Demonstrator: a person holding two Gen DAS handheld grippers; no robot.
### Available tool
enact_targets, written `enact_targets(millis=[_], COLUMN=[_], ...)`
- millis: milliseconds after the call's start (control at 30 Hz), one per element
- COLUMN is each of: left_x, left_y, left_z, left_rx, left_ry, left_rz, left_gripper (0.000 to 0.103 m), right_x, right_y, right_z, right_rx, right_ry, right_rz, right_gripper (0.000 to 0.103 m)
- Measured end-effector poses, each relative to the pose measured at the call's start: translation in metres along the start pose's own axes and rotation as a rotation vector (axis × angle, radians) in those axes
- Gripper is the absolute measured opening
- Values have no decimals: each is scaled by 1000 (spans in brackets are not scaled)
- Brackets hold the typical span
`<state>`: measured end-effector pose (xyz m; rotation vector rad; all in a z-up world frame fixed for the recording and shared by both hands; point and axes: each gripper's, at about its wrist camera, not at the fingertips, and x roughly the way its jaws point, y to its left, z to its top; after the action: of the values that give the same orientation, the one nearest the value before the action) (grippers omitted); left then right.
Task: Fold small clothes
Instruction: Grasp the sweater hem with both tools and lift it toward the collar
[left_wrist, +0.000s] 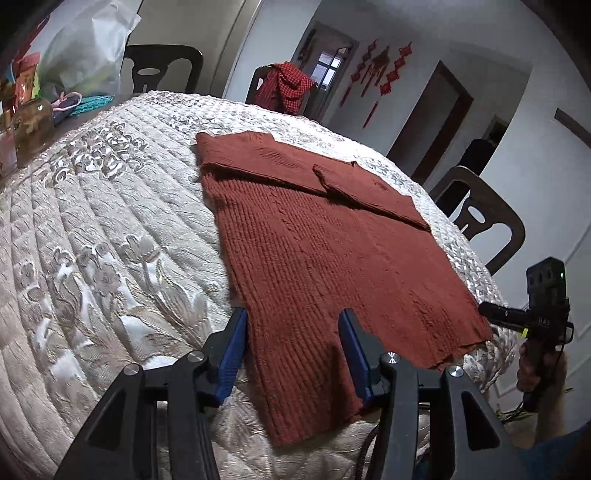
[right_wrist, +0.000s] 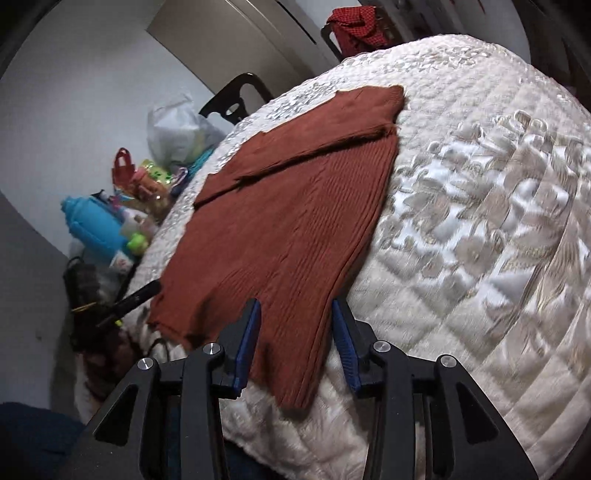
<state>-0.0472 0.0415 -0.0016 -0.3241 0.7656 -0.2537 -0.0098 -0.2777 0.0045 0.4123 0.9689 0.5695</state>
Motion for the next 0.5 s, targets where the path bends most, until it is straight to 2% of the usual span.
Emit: enact_targets(millis=[167, 433, 500], left_x=[1, 7, 6], left_y=[-6, -1, -2], left_z=[-4, 1, -1], left_rx=[0, -43, -39], left_ry=[3, -15, -15], left_rz=[-35, -81, -71], left_gripper=[53, 52, 47], right_x=[1, 15, 17], right_y=[0, 5, 8], right_z=[-4, 3, 2], right_rx=[29, 38, 26], right_ry=[15, -9, -9], right_rz=[55, 70, 61], right_gripper=[41, 40, 40])
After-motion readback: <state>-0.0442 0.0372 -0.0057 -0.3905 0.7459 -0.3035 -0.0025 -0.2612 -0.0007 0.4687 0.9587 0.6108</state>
